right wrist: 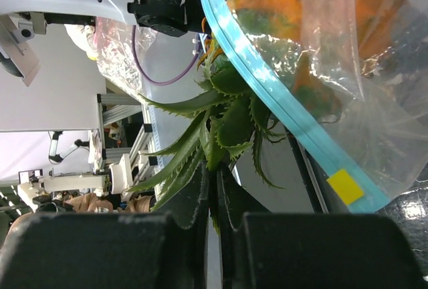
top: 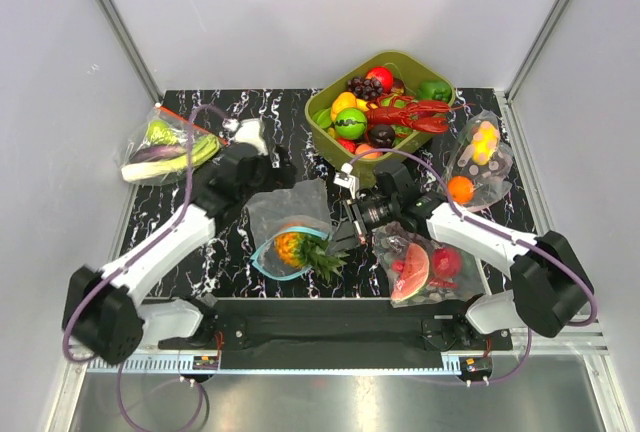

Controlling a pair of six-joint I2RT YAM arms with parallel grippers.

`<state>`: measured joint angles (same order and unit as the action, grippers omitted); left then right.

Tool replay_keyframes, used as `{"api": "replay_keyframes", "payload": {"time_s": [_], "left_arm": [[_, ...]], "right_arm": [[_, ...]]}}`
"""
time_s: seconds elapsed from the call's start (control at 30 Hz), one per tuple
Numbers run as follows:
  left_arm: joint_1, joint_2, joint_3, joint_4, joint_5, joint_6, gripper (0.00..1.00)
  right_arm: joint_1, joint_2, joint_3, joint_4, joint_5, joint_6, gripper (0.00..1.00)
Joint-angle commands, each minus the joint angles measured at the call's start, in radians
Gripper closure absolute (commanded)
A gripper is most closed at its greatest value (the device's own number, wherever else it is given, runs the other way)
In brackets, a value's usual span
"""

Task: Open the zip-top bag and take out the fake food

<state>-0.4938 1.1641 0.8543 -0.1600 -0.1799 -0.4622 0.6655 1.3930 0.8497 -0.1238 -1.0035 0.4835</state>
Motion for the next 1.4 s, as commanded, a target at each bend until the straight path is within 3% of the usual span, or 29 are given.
{"api": "replay_keyframes", "payload": {"time_s": [0.0,0.27,0.53,0.67,0.7,0.77,0.8,0.93,1.07,1.37], "left_arm": [[-0.074,0.115,0.110,-0.058,0.135,0.040,0.07],[-0.118,0.315,0.244,-0.188,0.287,0.118,0.07],[-0.152,0.393,0.213,-0.231,0.280,0.148,0.09],[-0.154,0.427,0.190,-0.204,0.267,0.146,0.35],[-0.154,0.440,0.187,-0.196,0.266,0.146,0.48],[-0.154,0.460,0.189,-0.179,0.249,0.146,0.62],[-0.154,0.480,0.192,-0.176,0.244,0.146,0.76],[-0.155,0.523,0.218,-0.158,0.205,0.154,0.99],[-0.154,0.545,0.210,-0.138,0.120,0.161,1.00],[-0.152,0.551,0.126,-0.046,0.086,0.126,1.00]], "right_arm": [[0.005,0.011,-0.004,0.046,0.008,-0.026,1.00],[0.005,0.035,-0.015,0.013,0.055,-0.066,1.00],[0.005,0.029,-0.028,0.038,0.066,-0.057,1.00],[0.005,0.018,-0.031,0.052,0.062,-0.046,1.00],[0.005,0.014,-0.031,0.056,0.062,-0.037,1.00],[0.005,0.006,-0.035,0.069,0.054,-0.026,1.00],[0.005,-0.003,-0.037,0.072,0.052,-0.014,1.00],[0.005,-0.054,-0.040,0.085,0.029,0.018,1.00],[0.006,-0.147,-0.037,0.078,0.009,0.046,1.00],[0.006,-0.307,-0.008,-0.053,0.046,0.027,1.00]]}}
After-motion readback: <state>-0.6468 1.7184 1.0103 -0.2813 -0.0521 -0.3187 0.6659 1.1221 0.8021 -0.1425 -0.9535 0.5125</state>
